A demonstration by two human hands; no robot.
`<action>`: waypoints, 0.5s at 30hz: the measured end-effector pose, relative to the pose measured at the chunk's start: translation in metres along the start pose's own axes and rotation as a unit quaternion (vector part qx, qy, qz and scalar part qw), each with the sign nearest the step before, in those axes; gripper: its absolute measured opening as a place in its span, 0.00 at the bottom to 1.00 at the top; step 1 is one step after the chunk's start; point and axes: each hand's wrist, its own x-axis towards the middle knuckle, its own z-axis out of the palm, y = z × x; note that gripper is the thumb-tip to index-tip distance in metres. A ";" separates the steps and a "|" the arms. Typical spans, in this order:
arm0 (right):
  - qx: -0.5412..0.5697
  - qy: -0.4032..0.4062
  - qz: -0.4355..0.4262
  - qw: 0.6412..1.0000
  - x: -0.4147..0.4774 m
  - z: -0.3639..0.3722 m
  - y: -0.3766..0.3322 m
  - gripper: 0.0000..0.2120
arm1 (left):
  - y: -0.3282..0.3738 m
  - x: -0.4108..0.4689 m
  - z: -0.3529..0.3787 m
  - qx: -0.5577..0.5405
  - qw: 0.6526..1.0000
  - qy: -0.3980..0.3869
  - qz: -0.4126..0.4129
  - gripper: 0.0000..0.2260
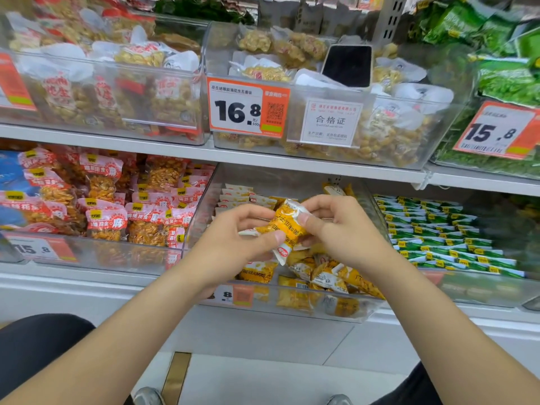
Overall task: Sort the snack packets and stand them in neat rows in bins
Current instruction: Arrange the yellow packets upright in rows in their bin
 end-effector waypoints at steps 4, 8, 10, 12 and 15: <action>0.080 -0.029 0.046 0.995 -0.001 0.002 -0.003 0.03 | 0.004 -0.002 -0.004 -0.002 1.000 0.012 -0.017 0.14; -0.063 -0.066 -0.056 0.994 0.001 0.007 0.003 0.13 | 0.006 -0.003 -0.012 0.090 0.995 -0.002 0.030 0.11; -0.096 -0.064 -0.072 0.991 0.002 0.009 0.006 0.15 | 0.007 -0.004 -0.014 0.110 0.993 -0.022 0.042 0.12; -0.049 -0.041 -0.036 0.997 0.004 0.008 0.006 0.13 | 0.008 -0.006 -0.014 0.090 0.995 -0.003 0.040 0.14; 0.066 -0.033 0.038 0.997 0.004 0.010 0.003 0.12 | 0.008 -0.004 -0.015 0.038 0.998 0.047 0.022 0.18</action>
